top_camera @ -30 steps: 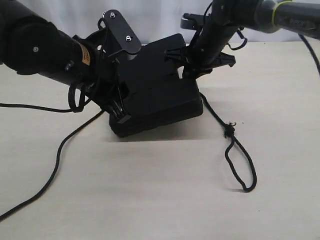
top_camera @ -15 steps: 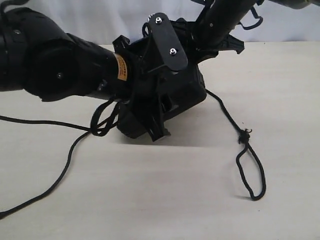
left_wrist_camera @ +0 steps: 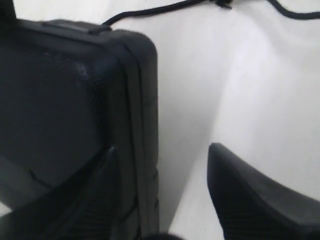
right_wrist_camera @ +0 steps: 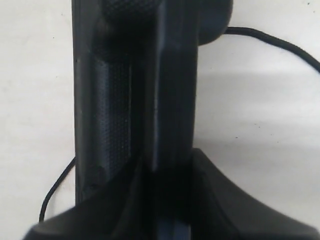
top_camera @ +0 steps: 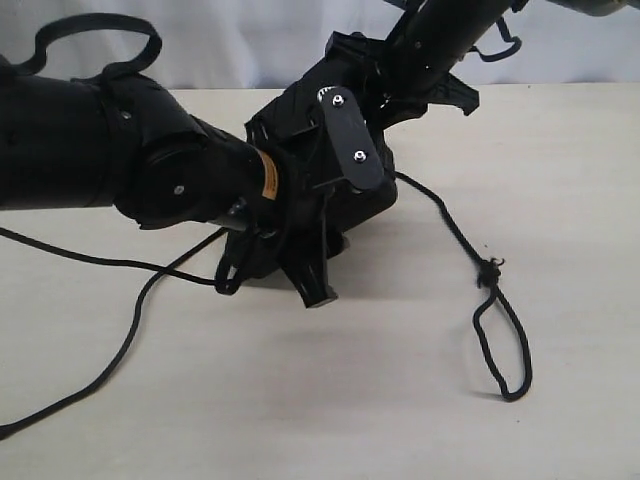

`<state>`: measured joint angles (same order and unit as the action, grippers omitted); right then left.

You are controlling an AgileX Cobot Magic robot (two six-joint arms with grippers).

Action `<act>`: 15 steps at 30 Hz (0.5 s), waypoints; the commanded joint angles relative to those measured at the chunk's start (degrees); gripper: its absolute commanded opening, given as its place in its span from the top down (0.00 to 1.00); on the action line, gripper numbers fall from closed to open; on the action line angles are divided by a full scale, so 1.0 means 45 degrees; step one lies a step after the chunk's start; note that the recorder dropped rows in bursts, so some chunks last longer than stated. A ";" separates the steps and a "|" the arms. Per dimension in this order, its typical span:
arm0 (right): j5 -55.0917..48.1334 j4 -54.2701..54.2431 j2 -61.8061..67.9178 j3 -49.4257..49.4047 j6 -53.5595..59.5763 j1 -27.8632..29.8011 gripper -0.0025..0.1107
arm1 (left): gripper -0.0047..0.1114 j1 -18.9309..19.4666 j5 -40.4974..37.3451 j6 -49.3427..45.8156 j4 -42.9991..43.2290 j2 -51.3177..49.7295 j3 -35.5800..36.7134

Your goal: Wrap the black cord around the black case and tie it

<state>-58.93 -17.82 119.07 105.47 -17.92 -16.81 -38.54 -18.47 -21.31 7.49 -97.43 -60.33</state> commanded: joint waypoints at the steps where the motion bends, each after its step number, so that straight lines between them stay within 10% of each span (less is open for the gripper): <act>1: 0.0106 -0.0990 -0.0346 0.0121 -0.0308 0.0029 0.94 | 0.51 0.0852 -0.1203 0.1680 0.1295 0.1073 -0.0091; 6: 0.0157 -0.0990 -0.0346 0.0121 -0.0308 0.0029 0.94 | 0.77 0.1074 -0.1456 0.4277 0.3073 0.4435 0.0418; 10: 0.0215 -0.0990 -0.0346 0.0121 -0.0308 0.0029 0.94 | 0.96 -0.0620 0.4763 0.5267 0.3187 0.5685 0.4402; 15: 0.0262 -0.0896 -0.0346 0.0121 -0.0282 0.0029 0.94 | 0.96 0.0161 0.7656 0.2420 -0.0197 0.4237 0.6127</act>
<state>-59.29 -20.41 118.94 105.47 -19.00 -16.81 -39.85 9.88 -2.47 16.94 -74.91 -34.77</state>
